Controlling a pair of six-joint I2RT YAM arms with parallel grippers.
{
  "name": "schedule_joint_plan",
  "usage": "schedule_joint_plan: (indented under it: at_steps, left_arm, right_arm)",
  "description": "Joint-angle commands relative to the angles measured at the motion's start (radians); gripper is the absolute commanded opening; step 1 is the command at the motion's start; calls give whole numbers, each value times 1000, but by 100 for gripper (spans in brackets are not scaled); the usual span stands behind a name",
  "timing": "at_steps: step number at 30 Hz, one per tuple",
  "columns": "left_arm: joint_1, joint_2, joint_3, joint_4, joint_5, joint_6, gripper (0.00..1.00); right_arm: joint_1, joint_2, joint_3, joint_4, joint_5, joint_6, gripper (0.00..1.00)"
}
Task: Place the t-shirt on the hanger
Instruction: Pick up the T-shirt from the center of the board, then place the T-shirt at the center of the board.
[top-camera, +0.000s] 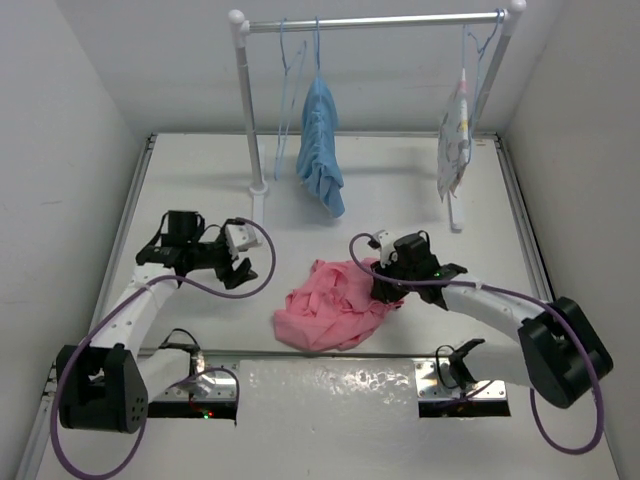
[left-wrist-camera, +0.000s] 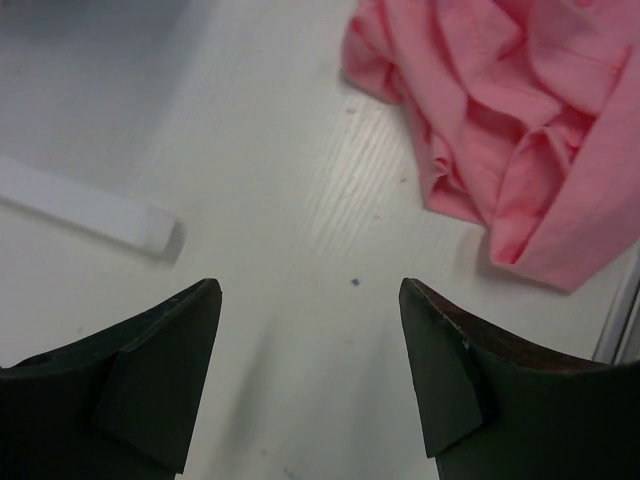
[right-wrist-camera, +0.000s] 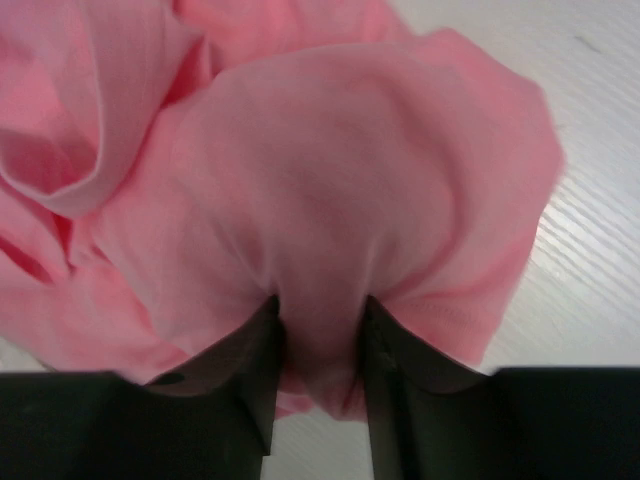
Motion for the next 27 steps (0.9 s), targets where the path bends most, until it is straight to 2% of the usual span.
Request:
schedule_joint_plan:
  at_steps: [1, 2, 4, 7, 10, 11, 12, 14, 15, 16, 17, 18, 19, 20, 24, 27]
  left_arm:
    - [-101, 4, 38, -64, 21, 47, 70]
    - [-122, 4, 40, -52, 26, 20, 70]
    - [-128, 10, 49, -36, 61, 18, 70]
    - [-128, 22, 60, -15, 72, 21, 72]
    - [-137, 44, 87, -4, 78, -2, 71]
    - [-159, 47, 96, -3, 78, -6, 71]
    - [-174, 50, 110, 0, 77, -11, 71]
    - [-257, 50, 118, 28, 34, -57, 71]
    - [-300, 50, 120, 55, -27, -75, 71]
    - [-388, 53, 118, 74, -61, -107, 71]
    - [-430, 59, 106, 95, -96, -121, 71]
    - [-475, 65, 100, 137, -156, -134, 71]
    - [-549, 73, 94, 160, -181, -155, 71]
    - [-581, 93, 83, 209, -205, -166, 71]
    - [-696, 177, 86, 313, -294, -230, 73]
    - [-782, 281, 124, 367, -368, -272, 73]
  right_arm:
    - [27, 75, 72, 26, -52, -5, 19]
    - [56, 110, 96, 41, -87, -5, 9]
    - [104, 119, 221, 39, -125, -22, 1]
    - [116, 54, 272, 82, -112, 16, 0]
    - [115, -81, 284, 104, 122, 65, 0]
    - [113, -106, 284, 61, 213, 77, 0]
    - [109, -126, 291, 23, 402, 102, 0]
    - [54, -141, 283, -48, 447, 117, 0]
    - [32, -128, 266, -63, 392, 137, 9]
    - [5, -119, 254, -75, 363, 145, 19]
    - [-6, -108, 226, -79, 340, 157, 42]
    - [-14, -99, 214, -77, 315, 163, 56]
    - [-37, -82, 202, -68, 315, 171, 79]
    - [-52, -77, 176, -56, 313, 185, 82]
    - [-123, -66, 148, -45, 290, 200, 83]
    - [-126, -100, 120, -48, 321, 205, 78]
